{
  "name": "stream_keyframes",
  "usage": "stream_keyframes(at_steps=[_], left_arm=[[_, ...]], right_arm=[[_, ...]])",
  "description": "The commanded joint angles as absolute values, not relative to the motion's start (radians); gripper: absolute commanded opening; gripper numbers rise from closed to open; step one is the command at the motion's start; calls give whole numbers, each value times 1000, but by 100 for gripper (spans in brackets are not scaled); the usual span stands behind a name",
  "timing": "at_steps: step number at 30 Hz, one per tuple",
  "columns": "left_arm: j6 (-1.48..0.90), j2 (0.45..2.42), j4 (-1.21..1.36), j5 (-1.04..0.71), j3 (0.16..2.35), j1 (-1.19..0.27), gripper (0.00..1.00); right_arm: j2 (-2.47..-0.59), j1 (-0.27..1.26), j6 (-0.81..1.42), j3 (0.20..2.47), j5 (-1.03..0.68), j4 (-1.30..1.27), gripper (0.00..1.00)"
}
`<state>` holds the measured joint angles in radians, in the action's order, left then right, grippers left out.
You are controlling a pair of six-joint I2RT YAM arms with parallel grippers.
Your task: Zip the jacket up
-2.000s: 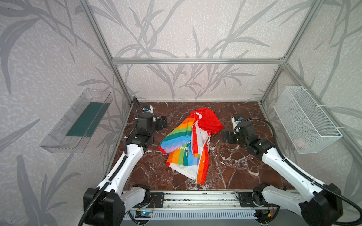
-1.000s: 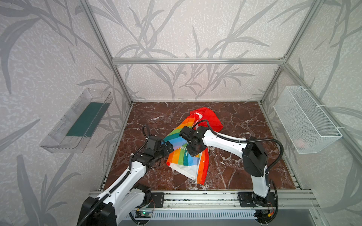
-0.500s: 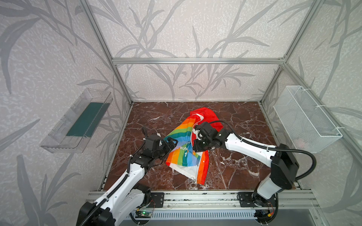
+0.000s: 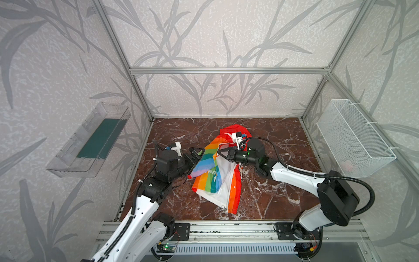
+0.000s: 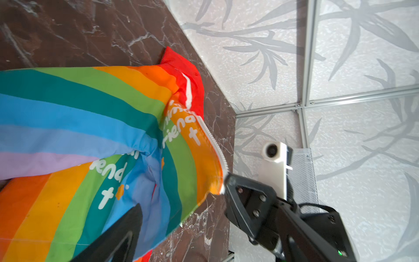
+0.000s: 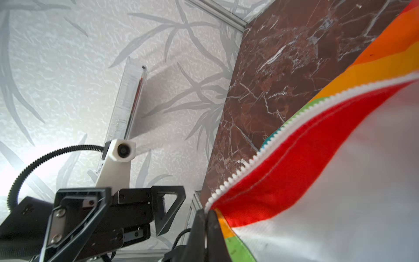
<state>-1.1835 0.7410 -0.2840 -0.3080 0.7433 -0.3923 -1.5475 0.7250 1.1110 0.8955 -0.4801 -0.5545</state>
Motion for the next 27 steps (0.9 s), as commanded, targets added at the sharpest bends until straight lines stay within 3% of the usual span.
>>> stream_keyframes(at_steps=[1,6,15,19,27], left_arm=[[-1260,703,-311,-270,731,-453,94],[-1268,679,-363,-58,743,-655,92],[-1274,825,0,77,645,-932,92],[-1187,899,252,91,601,-957,92],[-1181,911,412,233,542,-957,94]], right_arm=[[-1575,732,1176,871,-552,-728,0],[-1607,732,1203,833,-552,-842,0],[-1668,725,1277,839,-592,-988,0],[-1655,713,1290,827,-617,-1002,0],[-1609,682,1298,797,-634,-986,0]])
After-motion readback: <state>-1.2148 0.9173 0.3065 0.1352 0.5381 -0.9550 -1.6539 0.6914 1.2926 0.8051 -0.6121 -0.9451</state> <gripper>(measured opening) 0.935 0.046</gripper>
